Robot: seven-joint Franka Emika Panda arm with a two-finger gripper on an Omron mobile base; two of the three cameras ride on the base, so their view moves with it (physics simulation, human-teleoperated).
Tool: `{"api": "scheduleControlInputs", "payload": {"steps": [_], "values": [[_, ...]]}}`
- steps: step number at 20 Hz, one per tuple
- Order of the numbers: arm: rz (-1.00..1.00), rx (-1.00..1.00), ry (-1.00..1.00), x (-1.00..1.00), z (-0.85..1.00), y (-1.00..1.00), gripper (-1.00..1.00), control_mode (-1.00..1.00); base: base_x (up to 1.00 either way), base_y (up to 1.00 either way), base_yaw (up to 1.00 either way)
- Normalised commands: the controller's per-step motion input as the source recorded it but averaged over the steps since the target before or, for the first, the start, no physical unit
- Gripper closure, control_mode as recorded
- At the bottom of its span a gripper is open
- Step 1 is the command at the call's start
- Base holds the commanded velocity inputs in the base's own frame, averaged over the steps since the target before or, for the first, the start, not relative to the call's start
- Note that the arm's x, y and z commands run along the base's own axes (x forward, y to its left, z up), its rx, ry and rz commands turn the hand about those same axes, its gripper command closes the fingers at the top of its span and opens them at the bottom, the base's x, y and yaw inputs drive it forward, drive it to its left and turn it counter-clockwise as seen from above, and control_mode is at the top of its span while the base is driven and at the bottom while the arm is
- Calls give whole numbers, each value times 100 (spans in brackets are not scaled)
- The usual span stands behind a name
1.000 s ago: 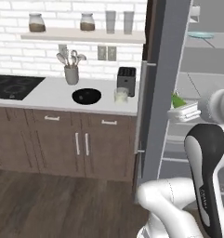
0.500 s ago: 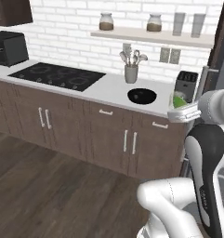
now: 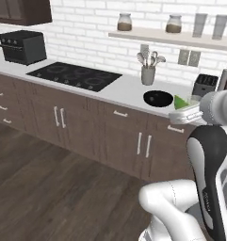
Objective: Grab a lemon wedge from the fridge and one ice cube from the ice bowl, and put them in the glass of lemonade.
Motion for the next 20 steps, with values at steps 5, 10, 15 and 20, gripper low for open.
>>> {"api": "scheduleControlInputs", "payload": {"steps": [5, 10, 15, 20], "values": [[0, 0, 0, 0, 0, 0, 100, 100, 100, 76, 3], [0, 0, 0, 0, 0, 0, 100, 100, 100, 24, 39], [0, 0, 0, 0, 0, 0, 100, 100, 100, 2, 46], [0, 0, 0, 0, 0, 0, 100, 100, 76, 0, -20]]}}
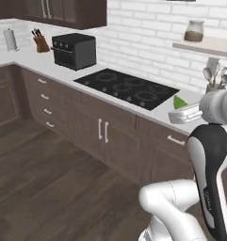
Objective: Grab a lemon wedge from the fridge and one ice cube from the ice bowl, and put them in the glass of lemonade.
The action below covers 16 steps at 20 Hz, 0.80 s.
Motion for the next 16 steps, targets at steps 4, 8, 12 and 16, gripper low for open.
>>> {"api": "scheduleControlInputs", "payload": {"steps": [4, 8, 12, 16], "values": [[0, 0, 0, 0, 0, 0, 100, 100, 34, 0, -61], [0, 0, 0, 0, 0, 0, 100, 100, 18, 0, -72], [0, 0, 0, 0, 0, 0, 100, 100, 36, 1, -74], [0, 0, 0, 0, 0, 0, 100, 100, 76, 9, -67]]}}
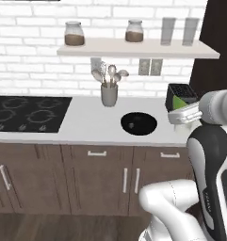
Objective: Grab a lemon wedge from the fridge and one ice cube from the ice bowl, and put them in the glass of lemonade.
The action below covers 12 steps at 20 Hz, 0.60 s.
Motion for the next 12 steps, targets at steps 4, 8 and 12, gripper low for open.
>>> {"api": "scheduleControlInputs", "payload": {"steps": [4, 8, 12], "values": [[0, 0, 0, 0, 0, 0, 100, 100, 96, 16, -63], [0, 0, 0, 0, 0, 0, 100, 100, 100, 23, -63], [0, 0, 0, 0, 0, 0, 100, 100, 78, 28, -63]]}}
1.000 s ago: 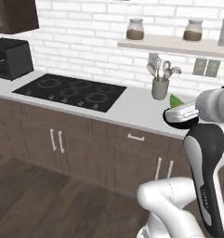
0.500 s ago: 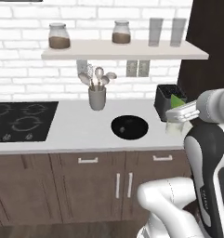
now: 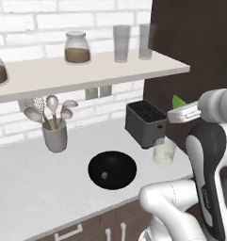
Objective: Grab a lemon wedge from the fridge and one ice cube from the ice bowl, and put them in the glass of lemonade.
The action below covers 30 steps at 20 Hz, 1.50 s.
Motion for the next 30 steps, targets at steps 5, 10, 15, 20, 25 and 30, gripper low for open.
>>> {"api": "scheduleControlInputs", "payload": {"steps": [5, 10, 15, 20, 25, 30], "values": [[0, 0, 0, 0, 0, 0, 100, 100, 36, 40, -62], [-28, -8, 0, 4, -3, 14, 100, -100, 1, 12, -23], [-18, -4, 0, 26, 0, 16, 100, -100, 0, 0, 0], [0, 0, 1, 17, 0, 0, 100, -100, 0, 0, 0], [0, 0, 23, 5, -4, 0, 100, -100, 0, 0, 0], [0, 0, 28, 0, -18, 0, 100, -100, 0, 0, 0]]}}
